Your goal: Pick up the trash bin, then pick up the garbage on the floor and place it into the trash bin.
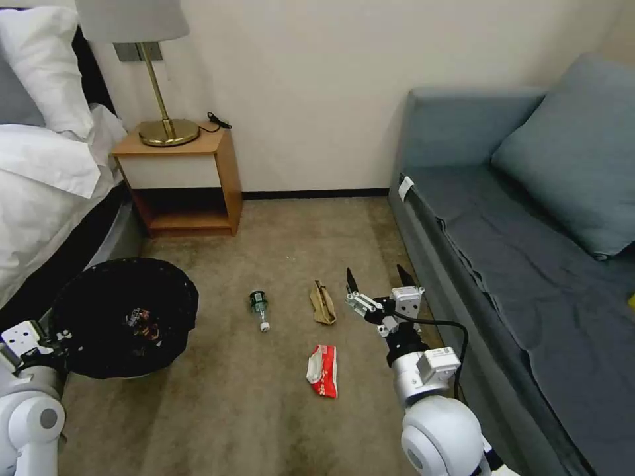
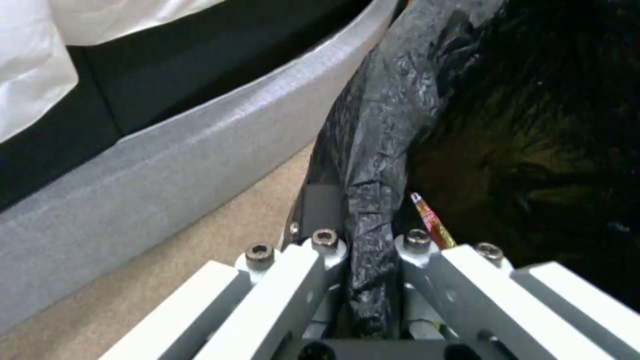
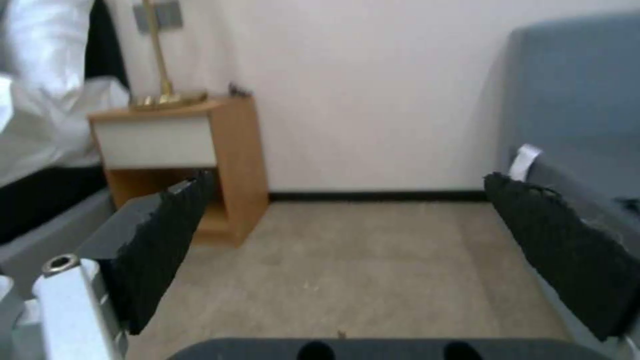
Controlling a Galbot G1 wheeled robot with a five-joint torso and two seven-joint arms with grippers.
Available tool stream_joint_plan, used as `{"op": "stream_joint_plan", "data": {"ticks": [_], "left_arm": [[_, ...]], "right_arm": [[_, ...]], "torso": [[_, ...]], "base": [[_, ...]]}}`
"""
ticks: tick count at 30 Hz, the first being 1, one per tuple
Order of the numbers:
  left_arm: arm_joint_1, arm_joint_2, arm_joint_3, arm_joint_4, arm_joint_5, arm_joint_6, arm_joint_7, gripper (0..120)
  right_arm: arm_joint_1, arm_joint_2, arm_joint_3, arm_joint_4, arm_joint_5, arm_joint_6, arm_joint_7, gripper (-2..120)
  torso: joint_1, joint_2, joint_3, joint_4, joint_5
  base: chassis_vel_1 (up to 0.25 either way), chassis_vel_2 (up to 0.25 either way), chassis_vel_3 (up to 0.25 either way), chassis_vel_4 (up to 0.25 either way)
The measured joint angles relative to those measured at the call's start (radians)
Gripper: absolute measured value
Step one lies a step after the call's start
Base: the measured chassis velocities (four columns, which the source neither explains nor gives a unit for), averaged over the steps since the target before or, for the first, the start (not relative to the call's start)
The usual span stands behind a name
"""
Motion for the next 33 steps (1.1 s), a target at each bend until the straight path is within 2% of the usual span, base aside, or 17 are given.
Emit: {"op": "stream_joint_plan", "data": {"ticks": [1,3,5,6,7,8,9,10,12,13,16,19,22,33], "left_arm": [[0.000,0.000,0.000,0.000,0.000,0.000,0.000,2],[0.000,-0.002,0.004,0.002,0.002,0.000,0.000,2],[-0.001,-0.008,0.007,0.006,0.008,-0.001,0.000,2],[-0.001,-0.008,0.007,0.006,0.008,-0.001,0.000,2],[-0.001,-0.009,0.007,0.007,0.009,-0.001,0.001,2],[0.000,-0.010,0.008,0.009,0.011,-0.002,0.001,2],[0.000,-0.012,0.008,0.011,0.013,-0.003,0.003,2],[0.000,-0.012,0.008,0.011,0.013,-0.003,0.003,2],[-0.002,-0.013,0.009,0.016,0.017,-0.004,0.004,2],[-0.002,-0.013,0.009,0.016,0.017,-0.004,0.004,2],[-0.005,-0.013,0.010,0.021,0.022,-0.007,0.004,2],[-0.006,-0.014,0.010,0.023,0.023,-0.008,0.005,2],[-0.005,-0.017,0.011,0.024,0.026,-0.011,0.007,2],[0.000,-0.021,0.021,0.025,0.038,-0.015,0.009,2]], "right_arm": [[0.000,0.000,0.000,0.000,0.000,0.000,0.000,100],[0.054,-0.025,-0.040,-0.020,0.082,-0.053,0.032,100],[0.167,-0.067,-0.126,-0.067,0.249,-0.184,0.116,100],[0.167,-0.067,-0.126,-0.067,0.249,-0.184,0.116,100],[0.199,-0.078,-0.155,-0.088,0.303,-0.218,0.142,100],[0.231,-0.086,-0.185,-0.115,0.363,-0.250,0.166,100],[0.289,-0.091,-0.240,-0.170,0.476,-0.303,0.213,100],[0.289,-0.091,-0.240,-0.170,0.476,-0.303,0.213,100],[0.367,-0.079,-0.321,-0.259,0.628,-0.363,0.276,100],[0.367,-0.079,-0.321,-0.259,0.628,-0.363,0.276,100],[0.432,-0.050,-0.411,-0.347,0.734,-0.412,0.322,100],[0.446,-0.033,-0.445,-0.390,0.737,-0.416,0.323,100],[0.465,0.013,-0.489,-0.500,0.714,-0.416,0.316,100],[0.467,0.053,-0.521,-0.676,0.648,-0.386,0.264,100]], "torso": [[0.000,0.000,0.000,0.0000,0.0000],[0.000,0.000,0.000,-0.0002,-0.0001],[0.000,0.000,0.000,0.0001,-0.0002],[0.000,0.000,0.000,0.0001,-0.0002],[0.000,0.000,0.000,0.0001,-0.0002],[0.000,0.000,0.000,0.0001,-0.0001],[0.000,0.000,0.000,0.0002,-0.0001],[0.000,0.000,0.000,0.0002,-0.0001],[0.000,0.000,0.000,0.0001,-0.0001],[0.000,0.000,0.000,0.0001,-0.0001],[0.000,0.000,0.000,0.0002,-0.0002],[0.000,0.000,0.000,0.0001,-0.0001],[0.000,0.000,0.000,0.0002,-0.0001],[0.000,0.000,0.000,0.0000,-0.0002]], "base": [[-0.032,0.023,0.067,-0.045],[0.000,0.000,0.000,0.000],[0.000,0.000,0.000,0.000],[0.000,0.000,0.000,0.000],[0.000,0.000,0.000,0.000],[0.000,0.000,0.000,0.000],[0.000,0.000,0.000,0.000],[0.000,0.000,0.000,0.000],[0.000,0.000,0.000,0.000],[0.000,0.000,0.000,0.000],[0.000,0.000,0.000,0.000],[0.000,0.000,0.000,0.000],[0.000,0.000,0.000,0.000],[0.000,0.000,0.000,0.000]]}}
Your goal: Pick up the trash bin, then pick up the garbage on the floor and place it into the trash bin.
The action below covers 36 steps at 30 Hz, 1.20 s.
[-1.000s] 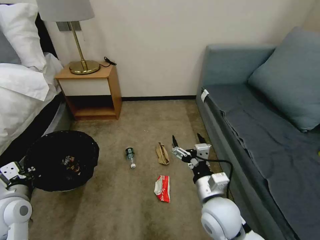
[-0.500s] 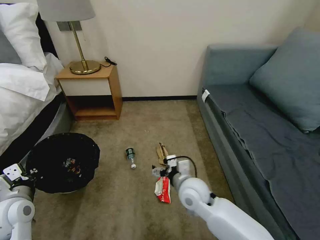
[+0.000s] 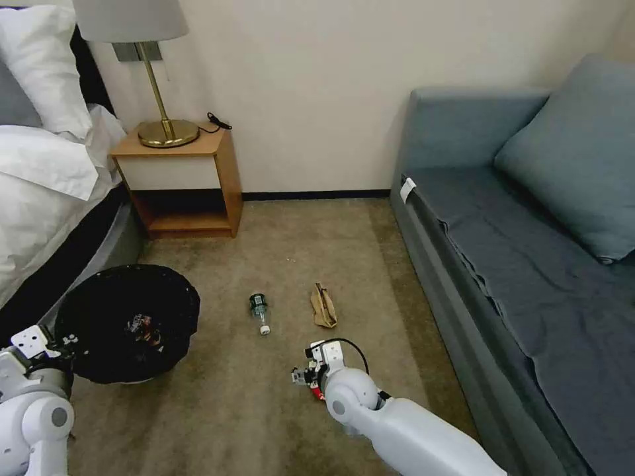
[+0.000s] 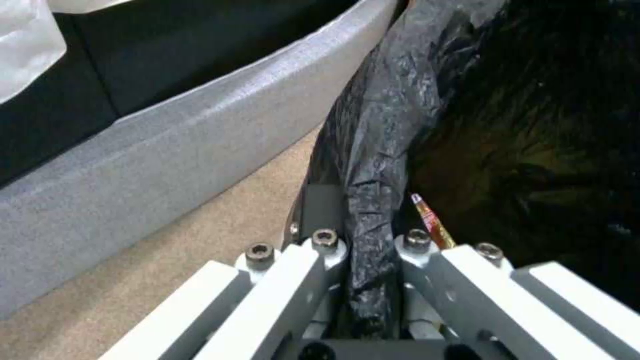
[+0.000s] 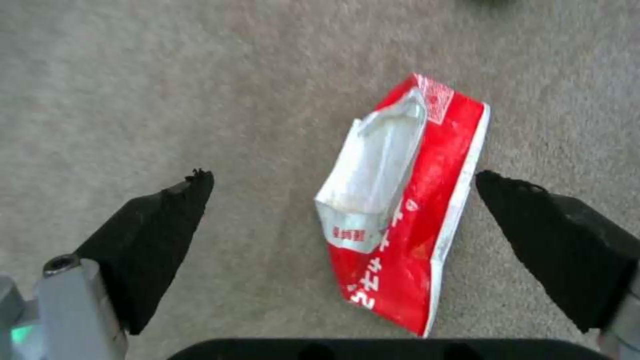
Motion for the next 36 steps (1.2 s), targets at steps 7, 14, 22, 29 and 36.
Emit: {"op": "stream_joint_plan", "data": {"ticks": [7,14,22,29,36], "left_arm": [[0.003,0.000,0.001,-0.006,0.003,0.000,0.000,2],[0.009,0.000,0.003,-0.017,0.004,0.000,-0.001,2],[0.012,0.000,0.001,-0.017,0.005,-0.003,-0.001,2],[0.010,0.000,0.000,-0.015,0.008,-0.004,-0.001,2],[0.011,-0.001,-0.001,-0.015,0.011,-0.005,-0.001,2]], "right_arm": [[0.000,0.022,-0.002,-0.062,-0.029,0.016,-0.025,99],[0.036,0.054,-0.027,-0.187,-0.087,0.048,-0.066,92],[0.075,0.069,-0.050,-0.277,-0.118,0.065,-0.095,75],[0.082,0.069,-0.065,-0.285,-0.120,0.070,-0.110,46],[0.079,0.072,-0.070,-0.295,-0.124,0.077,-0.125,25]], "torso": [[0.000,0.000,0.000,-0.0001,0.0000],[0.000,0.000,0.000,0.0000,0.0001],[0.000,0.000,0.000,0.0000,0.0001],[0.000,0.000,0.000,0.0000,0.0001],[0.000,0.000,0.000,0.0000,0.0001]], "base": [[0.000,0.000,0.000,0.000],[0.000,0.000,0.000,0.000],[0.000,0.000,0.000,0.000],[0.000,0.000,0.000,0.000],[0.000,0.000,0.000,0.000]]}}
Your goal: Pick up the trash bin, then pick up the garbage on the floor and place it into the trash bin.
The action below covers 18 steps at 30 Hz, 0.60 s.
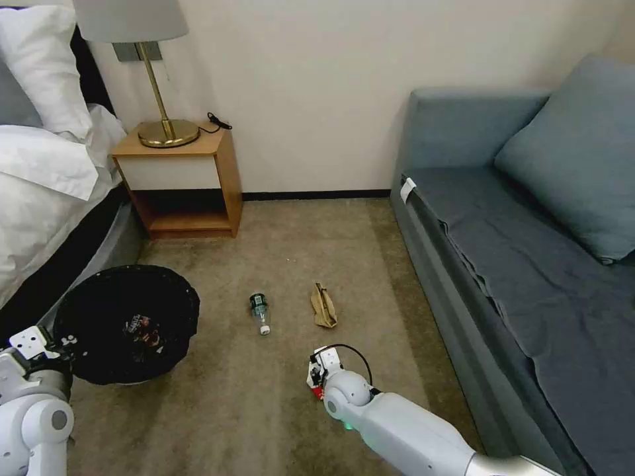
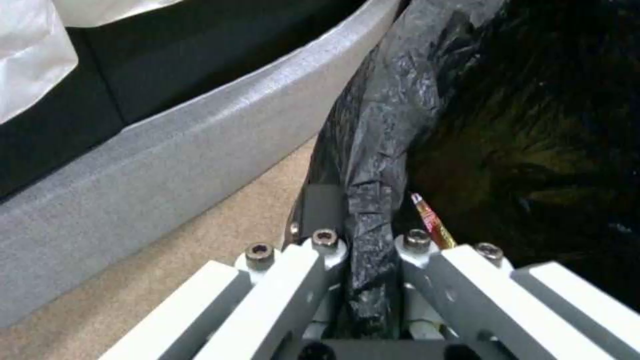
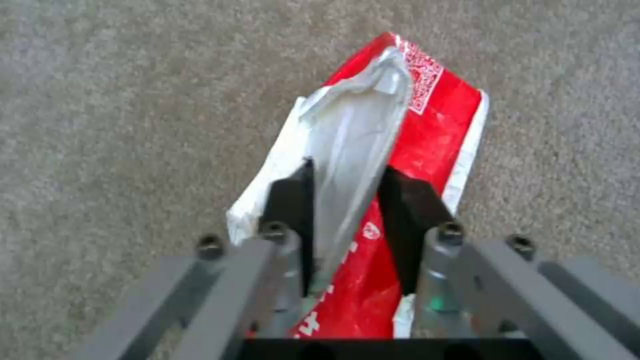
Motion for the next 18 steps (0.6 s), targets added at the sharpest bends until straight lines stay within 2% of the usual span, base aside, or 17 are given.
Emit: {"op": "stream_joint_plan", "data": {"ticks": [2,7,16,18], "left_arm": [[0.002,-0.001,0.000,0.000,0.002,-0.001,0.000,2],[0.006,-0.007,0.001,0.000,0.009,-0.005,0.003,2],[0.008,-0.010,0.005,0.000,0.011,-0.006,0.004,2],[0.008,-0.011,0.008,0.000,0.011,-0.006,0.005,2]], "right_arm": [[-0.001,0.000,-0.001,0.000,-0.001,0.003,-0.004,14],[-0.003,0.001,-0.006,0.000,-0.001,0.013,-0.010,0],[0.003,-0.040,-0.002,0.093,0.019,0.022,-0.012,0],[0.013,-0.077,0.008,0.159,0.043,0.020,-0.008,0]], "torso": [[0.000,0.000,0.000,0.0000,0.0000],[0.000,0.000,0.000,0.0000,0.0000],[0.000,0.000,0.000,0.0000,0.0000],[0.000,0.000,0.000,0.0000,0.0001]], "base": [[0.000,0.000,0.000,0.000],[0.000,0.000,0.000,0.000],[0.000,0.000,0.000,0.000],[0.000,0.000,0.000,0.000]]}}
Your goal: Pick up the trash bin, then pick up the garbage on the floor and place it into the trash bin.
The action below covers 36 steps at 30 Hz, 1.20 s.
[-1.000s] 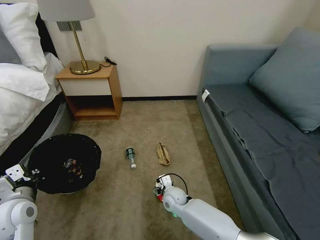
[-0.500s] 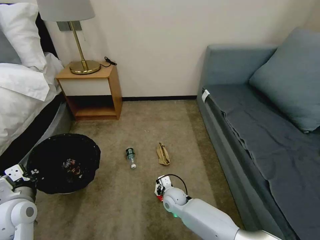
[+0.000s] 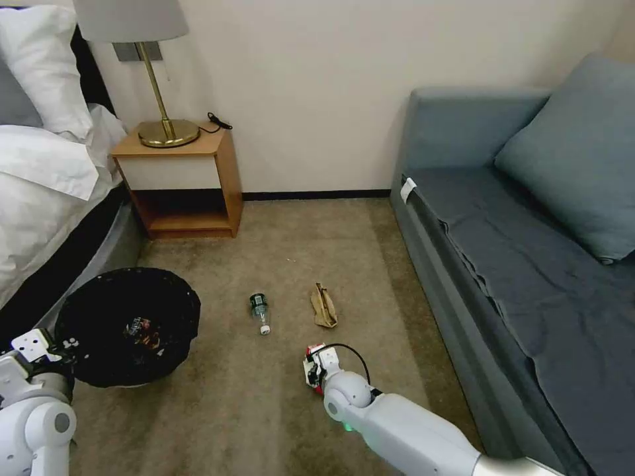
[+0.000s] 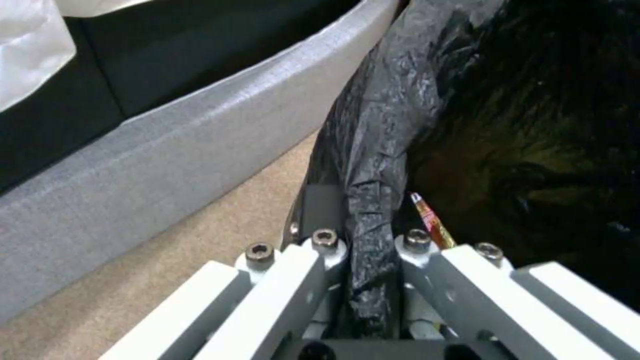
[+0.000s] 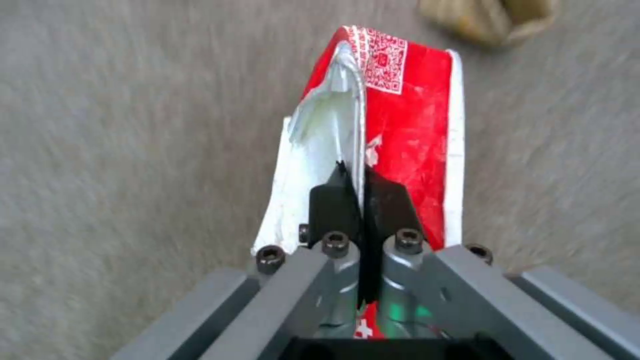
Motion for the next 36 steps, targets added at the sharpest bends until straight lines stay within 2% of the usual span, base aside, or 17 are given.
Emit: {"op": "stream_joint_plan", "data": {"ticks": [3,6,8,10,12,13,16,17,21,29,36], "left_arm": [[0.000,-0.001,0.003,0.000,0.000,0.000,0.000,2],[0.010,-0.005,0.023,-0.002,0.000,0.000,0.000,2],[0.011,-0.006,0.027,-0.002,0.000,0.000,0.000,2],[0.017,-0.013,0.053,-0.003,0.003,0.000,0.000,2],[0.021,-0.018,0.075,-0.006,0.014,0.000,-0.001,2],[0.021,-0.018,0.075,-0.006,0.014,0.000,-0.001,2],[0.023,-0.032,0.110,-0.015,0.026,0.004,-0.004,2],[0.023,-0.032,0.110,-0.015,0.026,0.004,-0.004,2],[0.024,-0.046,0.154,-0.030,0.043,0.008,-0.011,2],[0.024,-0.054,0.175,-0.046,0.051,0.014,-0.019,2],[0.033,-0.065,0.199,-0.075,0.051,0.022,-0.022,2]], "right_arm": [[0.005,-0.034,0.008,0.047,0.014,-0.002,0.004,0],[0.015,-0.103,0.047,0.172,0.035,-0.002,0.010,0],[0.017,-0.108,0.053,0.190,0.039,-0.002,0.013,0],[0.045,-0.121,0.083,0.309,0.082,-0.001,0.024,0],[0.082,-0.101,0.097,0.404,0.146,0.000,0.043,0],[0.082,-0.101,0.097,0.404,0.146,0.000,0.043,0],[0.150,-0.007,0.085,0.503,0.263,-0.003,0.088,0],[0.150,-0.007,0.085,0.503,0.263,-0.003,0.088,0],[0.219,0.110,0.001,0.507,0.341,-0.006,0.143,0],[0.253,0.178,-0.085,0.454,0.347,-0.001,0.156,0],[0.254,0.226,-0.168,0.323,0.271,0.031,0.143,0]], "torso": [[0.000,0.000,0.000,0.0001,0.0001],[0.000,0.000,0.000,-0.0002,-0.0001],[0.000,0.000,0.000,-0.0003,-0.0001],[0.000,0.000,0.000,-0.0003,0.0000],[0.000,0.000,0.000,-0.0001,-0.0002],[0.000,0.000,0.000,-0.0001,-0.0002],[0.000,0.000,0.000,0.0001,-0.0003],[0.000,0.000,0.000,0.0001,-0.0003],[0.000,0.000,0.000,0.0003,-0.0003],[0.000,0.000,0.000,0.0002,-0.0003],[0.000,0.000,0.000,0.0000,-0.0004]], "base": [[0.000,0.000,0.000,0.000],[0.000,0.000,0.000,0.000],[0.000,0.000,0.000,0.000],[0.000,0.000,0.000,0.000],[0.000,0.000,0.000,0.000],[0.000,0.000,0.000,0.000],[0.000,0.000,0.000,0.000],[0.000,0.000,0.000,0.000],[0.000,0.000,0.000,0.000],[0.000,0.000,0.000,0.000],[0.000,0.000,0.000,0.000]]}}
